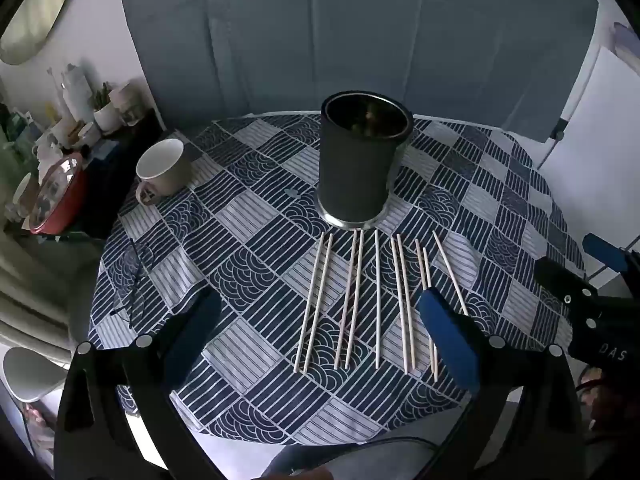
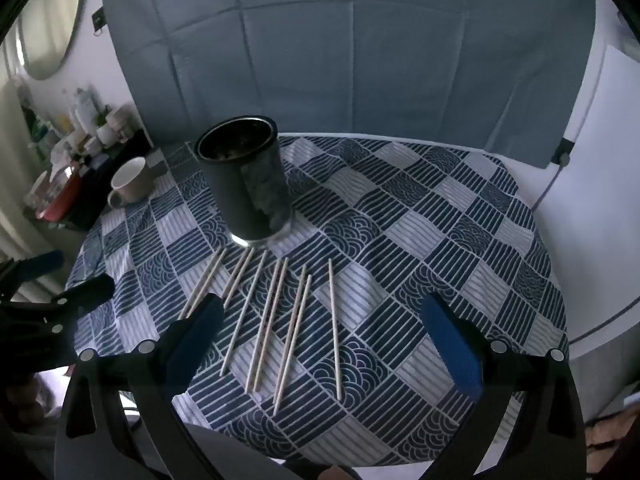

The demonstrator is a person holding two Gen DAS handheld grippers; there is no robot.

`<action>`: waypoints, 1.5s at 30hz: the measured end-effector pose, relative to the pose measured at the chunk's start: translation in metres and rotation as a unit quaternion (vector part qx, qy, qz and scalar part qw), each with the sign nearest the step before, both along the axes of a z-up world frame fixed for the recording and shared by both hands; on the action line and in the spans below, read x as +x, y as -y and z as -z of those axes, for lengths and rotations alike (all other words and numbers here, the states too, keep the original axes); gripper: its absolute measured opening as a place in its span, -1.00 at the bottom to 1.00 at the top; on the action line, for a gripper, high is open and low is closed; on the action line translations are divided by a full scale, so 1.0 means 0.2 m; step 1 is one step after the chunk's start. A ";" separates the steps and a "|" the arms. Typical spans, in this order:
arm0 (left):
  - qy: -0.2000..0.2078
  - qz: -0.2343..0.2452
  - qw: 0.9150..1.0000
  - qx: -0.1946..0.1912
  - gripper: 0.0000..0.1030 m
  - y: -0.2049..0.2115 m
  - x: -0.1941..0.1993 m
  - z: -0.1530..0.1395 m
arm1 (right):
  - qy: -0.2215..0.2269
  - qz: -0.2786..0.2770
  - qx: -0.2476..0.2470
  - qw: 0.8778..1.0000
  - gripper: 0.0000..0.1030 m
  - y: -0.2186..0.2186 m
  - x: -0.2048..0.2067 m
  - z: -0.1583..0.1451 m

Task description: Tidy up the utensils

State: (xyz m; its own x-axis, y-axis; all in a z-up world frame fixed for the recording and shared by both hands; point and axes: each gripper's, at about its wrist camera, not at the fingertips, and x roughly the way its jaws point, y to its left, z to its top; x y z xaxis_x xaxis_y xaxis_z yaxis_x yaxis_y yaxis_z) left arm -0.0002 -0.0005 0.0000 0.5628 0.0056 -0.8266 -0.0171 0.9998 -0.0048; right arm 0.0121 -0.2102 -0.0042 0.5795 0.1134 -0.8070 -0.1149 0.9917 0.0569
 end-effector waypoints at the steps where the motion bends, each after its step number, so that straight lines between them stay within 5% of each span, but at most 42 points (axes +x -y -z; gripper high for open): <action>1: 0.000 0.001 1.000 0.000 0.89 0.00 0.00 0.00 | 0.001 0.001 -0.001 1.000 0.85 0.00 0.00 0.00; 45: -0.011 0.004 1.000 0.000 0.89 0.00 0.01 0.04 | 0.002 -0.004 -0.007 1.000 0.85 -0.02 0.03 0.01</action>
